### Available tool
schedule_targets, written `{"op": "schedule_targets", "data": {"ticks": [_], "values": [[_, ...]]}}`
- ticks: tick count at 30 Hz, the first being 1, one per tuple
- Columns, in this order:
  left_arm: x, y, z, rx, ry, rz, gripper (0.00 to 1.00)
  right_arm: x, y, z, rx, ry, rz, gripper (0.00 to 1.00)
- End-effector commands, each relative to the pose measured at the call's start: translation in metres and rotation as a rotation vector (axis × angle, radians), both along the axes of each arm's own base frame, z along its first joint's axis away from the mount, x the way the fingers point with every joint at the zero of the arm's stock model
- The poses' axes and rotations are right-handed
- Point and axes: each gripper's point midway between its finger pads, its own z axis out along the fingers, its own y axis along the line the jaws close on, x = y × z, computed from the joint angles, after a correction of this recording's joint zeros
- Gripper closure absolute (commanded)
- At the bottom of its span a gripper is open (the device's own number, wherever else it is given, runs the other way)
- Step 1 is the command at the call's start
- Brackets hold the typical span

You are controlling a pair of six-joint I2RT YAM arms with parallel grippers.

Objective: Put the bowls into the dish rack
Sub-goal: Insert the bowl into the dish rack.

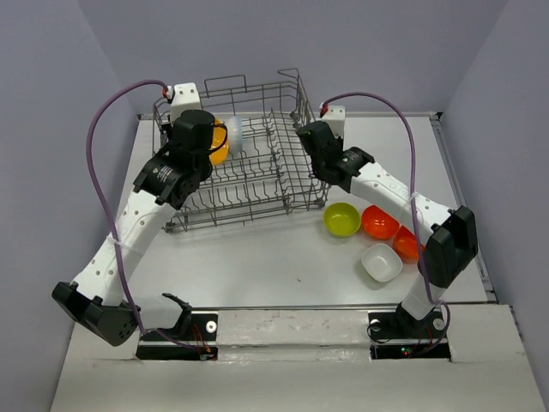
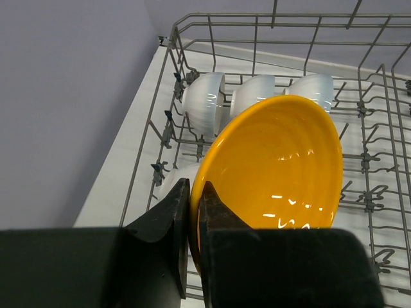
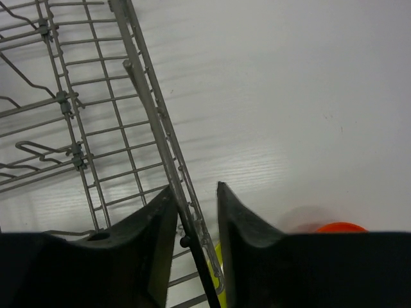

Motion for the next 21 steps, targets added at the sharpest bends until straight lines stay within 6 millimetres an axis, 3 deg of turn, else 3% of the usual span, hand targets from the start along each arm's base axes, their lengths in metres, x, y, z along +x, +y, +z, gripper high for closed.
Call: {"op": "schedule_targets", "data": {"ticks": [1, 4, 14, 21], "values": [[0.001, 0.011, 0.021, -0.007, -0.068, 0.056, 1.0, -0.005, 0.005, 0.008, 0.089, -0.019, 0.023, 0.73], [0.003, 0.014, 0.018, 0.014, -0.057, 0.068, 1.0, -0.013, 0.004, 0.005, 0.117, -0.01, 0.037, 0.99], [0.009, 0.025, 0.002, 0.145, 0.025, 0.147, 1.0, -0.04, 0.011, 0.024, 0.244, -0.021, 0.129, 0.99], [0.001, 0.036, -0.01, 0.295, 0.085, 0.257, 1.0, -0.057, 0.024, 0.032, 0.298, -0.02, 0.186, 0.99]]}}
